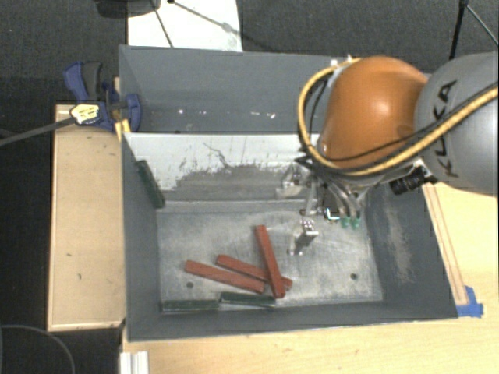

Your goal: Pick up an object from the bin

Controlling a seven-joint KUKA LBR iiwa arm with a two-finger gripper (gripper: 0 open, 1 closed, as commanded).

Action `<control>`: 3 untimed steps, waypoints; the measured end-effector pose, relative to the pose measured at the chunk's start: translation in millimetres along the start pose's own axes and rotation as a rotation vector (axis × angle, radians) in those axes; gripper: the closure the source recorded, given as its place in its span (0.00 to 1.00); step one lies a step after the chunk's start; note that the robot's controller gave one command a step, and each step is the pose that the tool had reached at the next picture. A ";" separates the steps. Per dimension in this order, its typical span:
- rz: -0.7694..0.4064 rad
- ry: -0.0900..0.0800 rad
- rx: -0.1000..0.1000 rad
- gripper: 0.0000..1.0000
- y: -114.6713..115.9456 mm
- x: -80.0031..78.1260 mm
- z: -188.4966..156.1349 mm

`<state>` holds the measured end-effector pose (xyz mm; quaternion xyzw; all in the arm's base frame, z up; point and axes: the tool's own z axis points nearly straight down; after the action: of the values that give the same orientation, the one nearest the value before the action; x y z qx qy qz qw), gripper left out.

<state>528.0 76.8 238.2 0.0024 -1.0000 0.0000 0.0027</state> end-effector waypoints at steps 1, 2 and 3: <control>0.003 -0.008 -0.001 0.00 -0.5 -1.5 -4.3; -0.011 -0.016 -0.002 0.00 6.3 -7.1 41.5; -0.055 -0.013 -0.001 0.00 21.9 -18.0 102.2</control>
Offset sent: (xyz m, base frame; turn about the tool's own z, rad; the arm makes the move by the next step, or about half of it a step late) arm 0.0120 0.0214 -0.1520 -0.0395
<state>545.4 98.9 135.9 0.0298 -0.9995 -0.0007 -0.0037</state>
